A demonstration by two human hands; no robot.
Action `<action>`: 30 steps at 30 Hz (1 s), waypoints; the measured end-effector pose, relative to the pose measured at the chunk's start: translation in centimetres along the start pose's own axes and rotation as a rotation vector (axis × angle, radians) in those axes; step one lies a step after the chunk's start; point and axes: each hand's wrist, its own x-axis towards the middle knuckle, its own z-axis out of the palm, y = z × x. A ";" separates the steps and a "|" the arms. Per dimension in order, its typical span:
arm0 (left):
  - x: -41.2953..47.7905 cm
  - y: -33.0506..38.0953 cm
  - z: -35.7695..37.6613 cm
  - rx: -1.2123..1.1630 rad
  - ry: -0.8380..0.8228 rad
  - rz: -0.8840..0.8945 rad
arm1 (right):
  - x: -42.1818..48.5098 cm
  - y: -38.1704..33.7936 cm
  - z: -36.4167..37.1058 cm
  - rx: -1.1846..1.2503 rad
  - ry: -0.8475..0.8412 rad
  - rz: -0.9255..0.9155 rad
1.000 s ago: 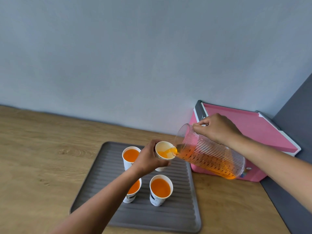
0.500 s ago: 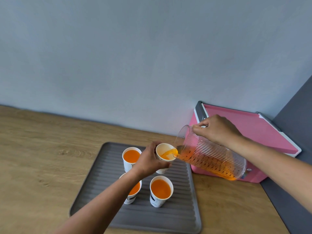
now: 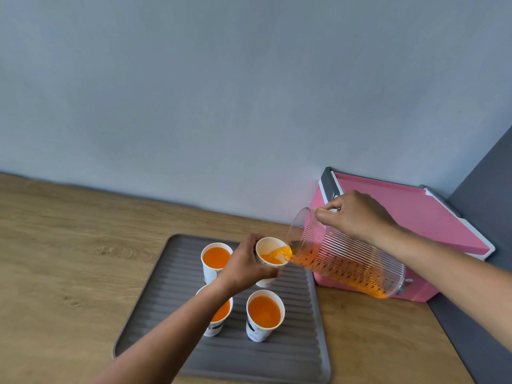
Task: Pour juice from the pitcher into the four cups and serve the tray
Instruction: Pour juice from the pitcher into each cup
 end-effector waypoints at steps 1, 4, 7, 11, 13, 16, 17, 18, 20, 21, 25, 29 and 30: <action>0.0 0.0 0.0 0.000 0.001 0.001 | 0.0 0.0 0.0 0.000 0.001 0.001; 0.0 -0.1 0.0 0.001 -0.001 -0.001 | 0.0 0.0 0.0 0.003 0.004 0.001; 0.0 -0.1 0.1 0.002 -0.005 -0.008 | 0.0 0.0 0.1 0.002 -0.001 0.000; 0.0 -0.2 0.1 0.001 -0.007 -0.015 | 0.1 0.1 0.1 -0.003 0.005 -0.002; 0.0 -0.3 0.1 0.003 -0.010 -0.015 | 0.1 0.0 0.1 -0.009 0.006 -0.004; 0.1 -0.2 0.2 0.006 -0.008 -0.016 | 0.1 0.1 0.2 -0.007 0.009 -0.006; 0.1 -0.2 0.2 0.006 -0.008 -0.017 | 0.1 0.1 0.2 -0.004 0.012 -0.006; 0.1 -0.2 0.2 0.007 -0.008 -0.019 | 0.1 0.1 0.2 -0.002 0.014 -0.006; 0.1 -0.2 0.2 0.008 -0.011 -0.020 | 0.2 0.2 0.1 0.001 0.018 -0.009; 0.2 -0.2 0.2 0.011 -0.011 -0.019 | 0.2 0.2 0.1 0.003 0.019 -0.012; 0.2 -0.1 0.2 0.017 -0.010 -0.018 | 0.2 0.4 0.2 0.004 0.022 -0.019; 0.1 -0.1 0.0 0.021 -0.012 -0.014 | 0.2 0.3 0.2 0.002 0.027 -0.017; 0.1 -0.1 0.0 0.020 -0.011 -0.014 | 0.2 0.2 0.2 0.001 0.028 -0.017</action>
